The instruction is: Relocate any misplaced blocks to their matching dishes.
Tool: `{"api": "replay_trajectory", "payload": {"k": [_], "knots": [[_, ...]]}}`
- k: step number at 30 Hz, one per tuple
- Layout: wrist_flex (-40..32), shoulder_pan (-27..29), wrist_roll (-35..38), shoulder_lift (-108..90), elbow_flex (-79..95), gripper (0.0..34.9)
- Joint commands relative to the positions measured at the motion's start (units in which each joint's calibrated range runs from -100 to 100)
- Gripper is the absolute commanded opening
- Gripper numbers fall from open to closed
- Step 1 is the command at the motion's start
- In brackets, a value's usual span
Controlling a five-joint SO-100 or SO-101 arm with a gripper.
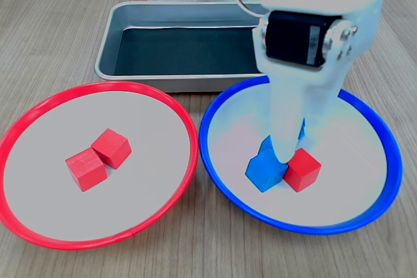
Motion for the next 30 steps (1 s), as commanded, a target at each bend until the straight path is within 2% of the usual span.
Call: {"api": "replay_trajectory", "payload": {"k": [1,12,30], "knots": [[0.5,-1.0,-0.1,-0.2,-2.7,13.8],[-0.1,-1.8,-0.3,2.9,-5.3,14.5],[-1.6,0.2,0.0,7.1,-7.3,14.9]]}}
